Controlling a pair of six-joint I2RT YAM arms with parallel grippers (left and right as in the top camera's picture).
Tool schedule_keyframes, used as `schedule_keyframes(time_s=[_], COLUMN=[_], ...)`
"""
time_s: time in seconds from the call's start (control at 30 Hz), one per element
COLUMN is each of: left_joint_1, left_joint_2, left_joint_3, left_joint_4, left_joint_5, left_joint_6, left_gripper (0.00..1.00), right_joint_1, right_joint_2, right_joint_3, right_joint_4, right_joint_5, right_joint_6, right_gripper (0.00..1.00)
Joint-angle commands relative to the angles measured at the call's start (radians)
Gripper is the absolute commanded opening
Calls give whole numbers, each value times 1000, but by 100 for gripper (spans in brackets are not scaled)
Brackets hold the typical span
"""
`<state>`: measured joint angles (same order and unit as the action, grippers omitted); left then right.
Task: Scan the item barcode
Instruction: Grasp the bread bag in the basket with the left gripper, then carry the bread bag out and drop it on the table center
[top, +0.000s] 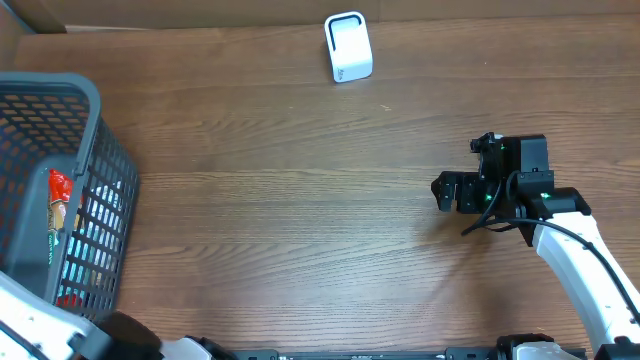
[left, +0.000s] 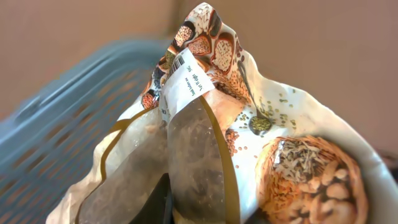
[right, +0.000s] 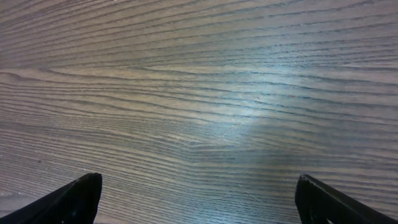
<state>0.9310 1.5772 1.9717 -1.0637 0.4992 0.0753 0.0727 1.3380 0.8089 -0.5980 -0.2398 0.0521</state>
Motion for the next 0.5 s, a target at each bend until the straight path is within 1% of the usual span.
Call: schedule_keyframes(time_s=[0.0,0.13,0.3,0.33,0.37,0.47], left_joint_1=[-68,-230,-566,-653,-706,-904], left_joint_2=[-101,-208,-258,-251,-245,-199], left_joint_3=[42,42,41,39,37,25], left_joint_4=[-14,-45,-90,-108,-120,-179], left_joint_5=[174,140,-6,-55,-91,-216], left_joint_6=[-19,14,13,-2,-17,-82], left_gripper=[4,4,5,5,6,11], right_joint_1=[5,5,5,5,5,5], right_joint_2=[-1,-1,-1,-1,-1,-1], right_joint_3=[21,21,21,21,21,21], right_joint_4=[5,5,5,5,5,5], right_joint_5=[-8,-9,-9,-9,-8,-9], right_joint_6=[0,0,0,0,0,0], right_gripper=[100,100,100,100,100,100])
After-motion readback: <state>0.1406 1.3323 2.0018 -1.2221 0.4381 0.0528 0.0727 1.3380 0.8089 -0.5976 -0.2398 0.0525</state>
